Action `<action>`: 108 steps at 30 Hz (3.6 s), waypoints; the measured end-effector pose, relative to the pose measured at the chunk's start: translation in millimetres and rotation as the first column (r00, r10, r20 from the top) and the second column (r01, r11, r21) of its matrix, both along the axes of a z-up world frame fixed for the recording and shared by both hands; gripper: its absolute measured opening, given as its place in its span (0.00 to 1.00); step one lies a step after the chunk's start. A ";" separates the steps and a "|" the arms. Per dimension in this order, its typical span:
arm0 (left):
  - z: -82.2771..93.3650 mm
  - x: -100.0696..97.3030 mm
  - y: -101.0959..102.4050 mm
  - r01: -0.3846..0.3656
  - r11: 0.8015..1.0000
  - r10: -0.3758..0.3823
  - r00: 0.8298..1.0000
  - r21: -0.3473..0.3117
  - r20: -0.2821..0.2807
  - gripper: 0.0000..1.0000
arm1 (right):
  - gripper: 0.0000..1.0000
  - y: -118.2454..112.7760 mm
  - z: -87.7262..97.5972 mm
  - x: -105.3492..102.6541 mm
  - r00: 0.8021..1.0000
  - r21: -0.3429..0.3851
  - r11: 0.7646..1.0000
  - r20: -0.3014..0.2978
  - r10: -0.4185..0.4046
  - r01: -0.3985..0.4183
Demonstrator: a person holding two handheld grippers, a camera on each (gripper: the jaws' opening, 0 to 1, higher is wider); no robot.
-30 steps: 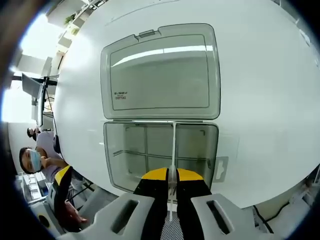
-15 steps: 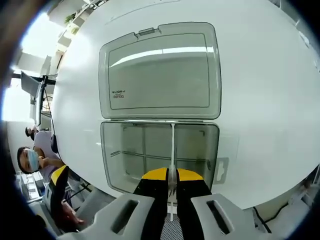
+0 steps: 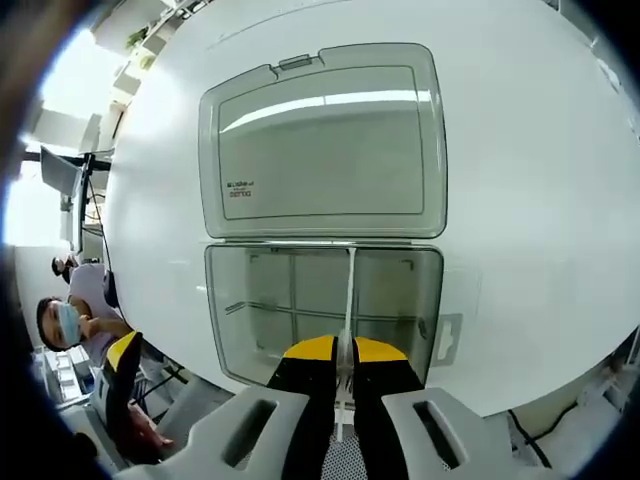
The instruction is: Insert the divider into the dual guide fixture by aligning both edges with the guide slots and pushing it downward to the bottom, including one-sided entry, uneven engagement, binding, and posture correction.
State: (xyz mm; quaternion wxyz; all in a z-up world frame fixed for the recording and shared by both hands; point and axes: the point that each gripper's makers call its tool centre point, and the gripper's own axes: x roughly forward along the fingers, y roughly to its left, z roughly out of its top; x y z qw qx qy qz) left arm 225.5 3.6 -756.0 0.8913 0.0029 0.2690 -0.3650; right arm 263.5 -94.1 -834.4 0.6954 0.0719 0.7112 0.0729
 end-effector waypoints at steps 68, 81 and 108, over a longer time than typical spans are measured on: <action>-3.3 3.4 3.1 -0.009 1.000 0.009 1.000 0.010 -0.011 0.81 | 0.00 0.1 -22.9 -4.1 0.984 -0.125 0.977 0.035 0.176 -0.171; -4.4 2.9 4.2 -0.016 1.000 0.016 1.000 0.010 -0.015 0.81 | 0.00 0.1 -22.6 -7.0 0.979 -0.134 0.973 0.046 0.197 -0.190; 1.1 2.9 15.6 -0.039 0.999 0.039 0.999 0.026 -0.014 0.81 | 0.12 10.7 18.8 7.8 0.915 0.113 0.928 0.246 0.320 -0.355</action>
